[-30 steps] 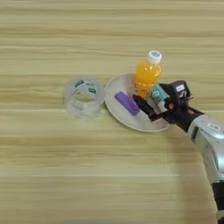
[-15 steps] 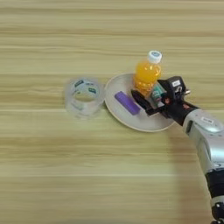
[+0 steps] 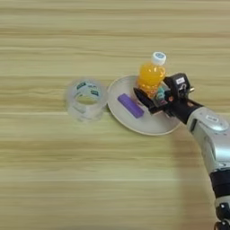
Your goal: Move the objects on the table
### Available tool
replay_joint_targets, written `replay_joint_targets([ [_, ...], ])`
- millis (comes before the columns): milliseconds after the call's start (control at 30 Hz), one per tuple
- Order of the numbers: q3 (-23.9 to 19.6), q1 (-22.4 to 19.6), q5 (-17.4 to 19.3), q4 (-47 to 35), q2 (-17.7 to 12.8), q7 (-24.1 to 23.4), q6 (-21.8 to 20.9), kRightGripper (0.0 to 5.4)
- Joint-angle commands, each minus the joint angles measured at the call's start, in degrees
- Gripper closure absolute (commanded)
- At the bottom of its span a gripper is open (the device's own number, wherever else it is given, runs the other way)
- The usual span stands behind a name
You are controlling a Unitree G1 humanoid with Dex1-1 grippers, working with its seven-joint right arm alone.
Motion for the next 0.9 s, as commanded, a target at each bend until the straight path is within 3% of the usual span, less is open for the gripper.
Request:
replay_joint_targets([
  [33,-0.87,-5.16,0.4,-2.16,-1.02,-1.42,-2.4,0.03],
  [733,-1.33,-8.25,1.59,0.67,-0.41,-1.56,-3.22,0.03],
  [900,-1.41,-8.39,1.75,0.93,-0.27,-1.56,-3.22,0.56],
])
